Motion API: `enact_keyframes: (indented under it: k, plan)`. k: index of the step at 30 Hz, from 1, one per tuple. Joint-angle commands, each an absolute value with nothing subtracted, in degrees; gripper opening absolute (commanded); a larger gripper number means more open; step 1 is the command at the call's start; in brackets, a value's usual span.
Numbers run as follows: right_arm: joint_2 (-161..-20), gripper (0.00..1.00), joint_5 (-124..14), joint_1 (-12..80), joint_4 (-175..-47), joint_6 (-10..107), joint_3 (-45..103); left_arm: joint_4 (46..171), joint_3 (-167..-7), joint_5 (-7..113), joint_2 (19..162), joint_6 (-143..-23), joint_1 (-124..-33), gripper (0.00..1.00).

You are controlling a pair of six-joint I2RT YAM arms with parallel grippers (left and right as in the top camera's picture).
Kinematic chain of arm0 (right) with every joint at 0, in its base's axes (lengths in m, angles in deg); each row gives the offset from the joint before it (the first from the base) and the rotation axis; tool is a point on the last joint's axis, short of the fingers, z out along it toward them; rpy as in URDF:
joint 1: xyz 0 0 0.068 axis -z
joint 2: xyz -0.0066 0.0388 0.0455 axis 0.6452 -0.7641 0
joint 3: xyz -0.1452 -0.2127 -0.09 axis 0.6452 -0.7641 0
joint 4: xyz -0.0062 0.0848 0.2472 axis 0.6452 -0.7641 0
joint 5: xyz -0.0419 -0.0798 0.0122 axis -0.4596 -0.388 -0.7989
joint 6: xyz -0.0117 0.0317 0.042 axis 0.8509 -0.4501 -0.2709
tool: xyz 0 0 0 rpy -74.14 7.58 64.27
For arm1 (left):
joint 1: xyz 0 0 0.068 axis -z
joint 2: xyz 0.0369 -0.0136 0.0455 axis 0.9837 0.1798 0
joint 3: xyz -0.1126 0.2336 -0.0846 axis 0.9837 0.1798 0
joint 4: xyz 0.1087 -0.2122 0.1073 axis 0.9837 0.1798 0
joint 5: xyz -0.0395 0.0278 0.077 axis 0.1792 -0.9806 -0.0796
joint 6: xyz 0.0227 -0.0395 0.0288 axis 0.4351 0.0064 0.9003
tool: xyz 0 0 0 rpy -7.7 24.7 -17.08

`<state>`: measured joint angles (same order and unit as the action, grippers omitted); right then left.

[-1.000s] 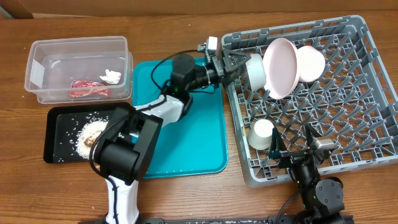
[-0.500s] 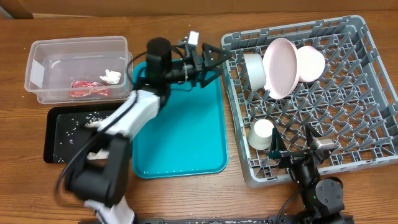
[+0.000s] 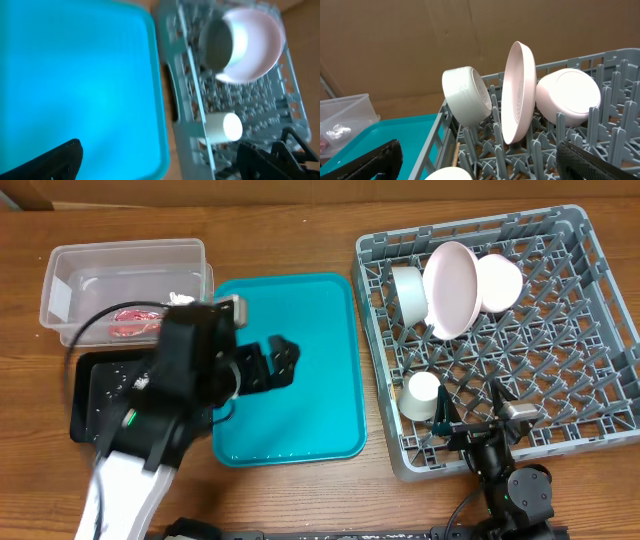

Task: Sort waste into correct bins and load items into the dishwasher
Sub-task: 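Release the bowl and retract the left gripper to the front left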

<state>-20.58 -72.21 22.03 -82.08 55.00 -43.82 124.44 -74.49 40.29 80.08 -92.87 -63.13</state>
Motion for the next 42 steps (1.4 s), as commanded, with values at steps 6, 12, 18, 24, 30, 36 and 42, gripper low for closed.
enact_keyframes:
  k: [6,12,18,24,30,36,42]
  plan:
    - [-20.10,1.00,-72.16,21.70,-81.71,55.04,-44.44,127.13,-74.84,28.14,68.08,-85.28,-63.13,1.00]
    - [-20.10,1.00,-72.16,21.70,-81.71,55.04,-44.44,128.18,-74.82,19.53,66.63,-83.25,-63.13,1.00]
    - [-20.10,1.00,-72.16,21.70,-81.71,55.04,-44.44,124.40,-72.87,8.62,66.55,-81.31,-63.42,1.00]
    - [-20.10,1.00,-72.16,21.70,-81.71,55.04,-44.44,107.05,-60.65,19.35,58.02,-73.90,-69.73,1.00]
    - [-20.10,1.00,-72.16,21.70,-81.71,55.04,-44.44,91.57,-42.60,28.27,44.73,-73.31,-78.06,1.00]
    - [-20.10,1.00,-72.16,21.70,-81.71,55.04,-44.44,89.26,-32.13,26.83,34.35,-73.50,-80.38,1.00]
    - [-20.10,1.00,-72.16,21.70,-81.71,55.04,-44.44,84.60,-22.84,25.23,25.15,-73.87,-80.38,1.00]
